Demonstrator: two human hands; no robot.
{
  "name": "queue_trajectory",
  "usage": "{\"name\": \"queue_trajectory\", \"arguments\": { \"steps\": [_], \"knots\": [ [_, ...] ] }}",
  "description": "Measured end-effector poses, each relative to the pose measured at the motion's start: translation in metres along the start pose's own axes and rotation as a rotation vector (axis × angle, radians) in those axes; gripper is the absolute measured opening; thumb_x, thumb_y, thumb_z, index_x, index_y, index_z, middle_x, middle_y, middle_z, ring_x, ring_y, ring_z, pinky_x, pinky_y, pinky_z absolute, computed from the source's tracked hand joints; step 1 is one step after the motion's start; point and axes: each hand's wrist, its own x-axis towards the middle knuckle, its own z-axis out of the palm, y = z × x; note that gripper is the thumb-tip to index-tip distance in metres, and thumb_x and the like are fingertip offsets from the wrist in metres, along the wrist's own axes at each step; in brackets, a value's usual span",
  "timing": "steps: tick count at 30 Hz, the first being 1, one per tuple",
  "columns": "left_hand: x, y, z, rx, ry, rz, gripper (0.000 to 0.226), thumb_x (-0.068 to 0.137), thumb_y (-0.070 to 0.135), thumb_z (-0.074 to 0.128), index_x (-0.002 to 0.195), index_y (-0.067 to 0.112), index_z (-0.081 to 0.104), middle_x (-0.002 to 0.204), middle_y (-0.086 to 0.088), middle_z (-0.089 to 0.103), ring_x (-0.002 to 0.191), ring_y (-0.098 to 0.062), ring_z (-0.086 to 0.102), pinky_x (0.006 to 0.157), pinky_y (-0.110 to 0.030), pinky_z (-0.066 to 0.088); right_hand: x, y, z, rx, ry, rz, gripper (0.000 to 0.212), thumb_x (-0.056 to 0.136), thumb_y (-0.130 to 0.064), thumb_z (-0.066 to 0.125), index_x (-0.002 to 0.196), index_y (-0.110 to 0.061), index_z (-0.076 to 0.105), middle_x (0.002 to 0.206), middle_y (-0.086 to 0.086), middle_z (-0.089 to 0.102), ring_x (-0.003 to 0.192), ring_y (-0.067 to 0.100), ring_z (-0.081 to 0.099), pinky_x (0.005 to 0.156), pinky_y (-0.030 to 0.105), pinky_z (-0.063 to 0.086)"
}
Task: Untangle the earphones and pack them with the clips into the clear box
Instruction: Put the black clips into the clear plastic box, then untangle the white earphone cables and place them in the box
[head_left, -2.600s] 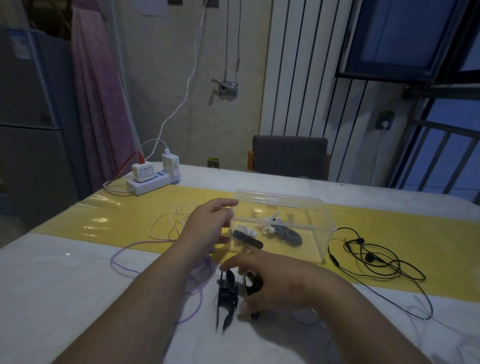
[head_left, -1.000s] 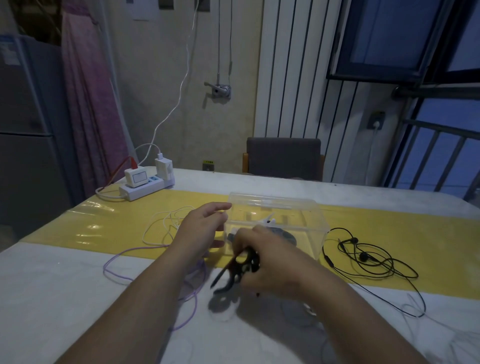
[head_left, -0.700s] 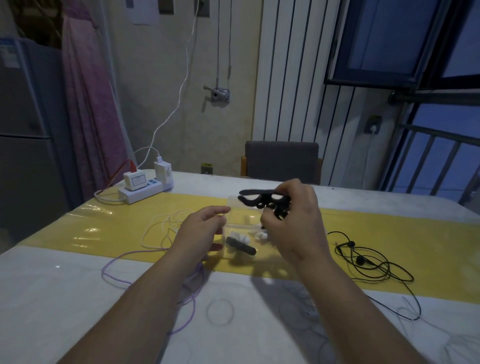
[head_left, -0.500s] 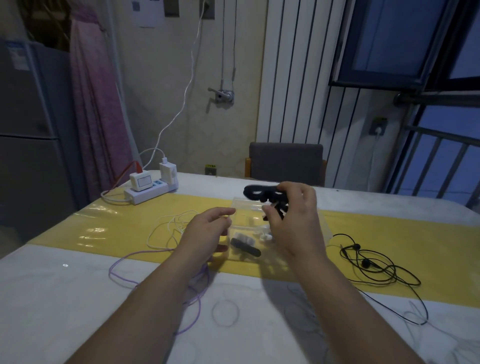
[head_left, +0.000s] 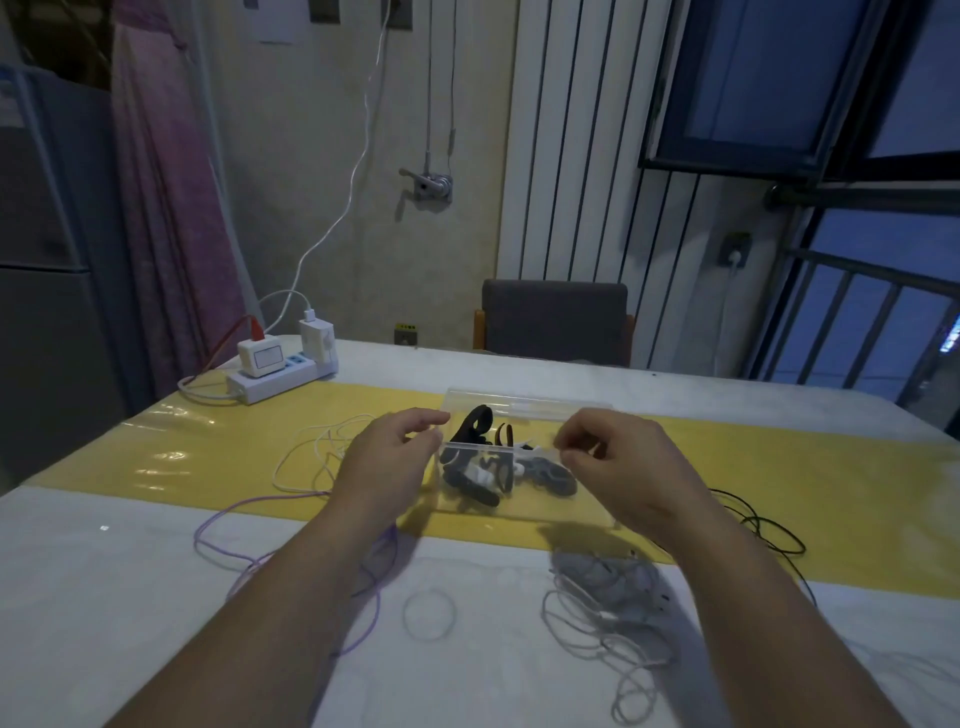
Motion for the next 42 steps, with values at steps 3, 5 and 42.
{"name": "queue_trajectory", "arguments": {
  "steps": [3,5,42],
  "knots": [
    [-0.004,0.002,-0.001,0.357,0.107,0.240,0.023,0.095,0.028,0.051,0.107,0.030,0.071,0.109,0.012,0.058,0.098,-0.009,0.055,0.079,-0.033,0.048,-0.004,0.007,-0.016,-0.094,-0.242,0.137,0.007,0.088,-0.028,0.064,0.083,-0.028,0.069,0.083,-0.007,0.070,0.077,0.016,0.066,0.071,0.035,0.054],
    [-0.005,0.005,0.000,0.434,0.134,0.301,0.023,0.096,0.027,0.051,0.106,0.025,0.071,0.107,0.012,0.057,0.098,-0.010,0.053,0.077,-0.030,0.041,-0.006,0.010,-0.021,-0.165,-0.373,0.194,0.009,0.085,-0.036,0.070,0.085,-0.027,0.072,0.084,-0.006,0.072,0.080,0.015,0.068,0.076,0.037,0.056],
    [-0.024,0.041,0.003,-0.820,-0.213,-0.063,0.019,0.094,0.008,0.046,0.078,0.006,0.056,0.044,-0.005,0.036,0.039,-0.018,0.036,0.038,-0.020,0.034,-0.010,0.000,-0.024,0.626,-0.274,0.148,0.014,0.091,-0.019,0.065,0.079,-0.013,0.061,0.060,0.004,0.061,0.047,0.013,0.043,0.040,0.019,0.026]
  ]
}}
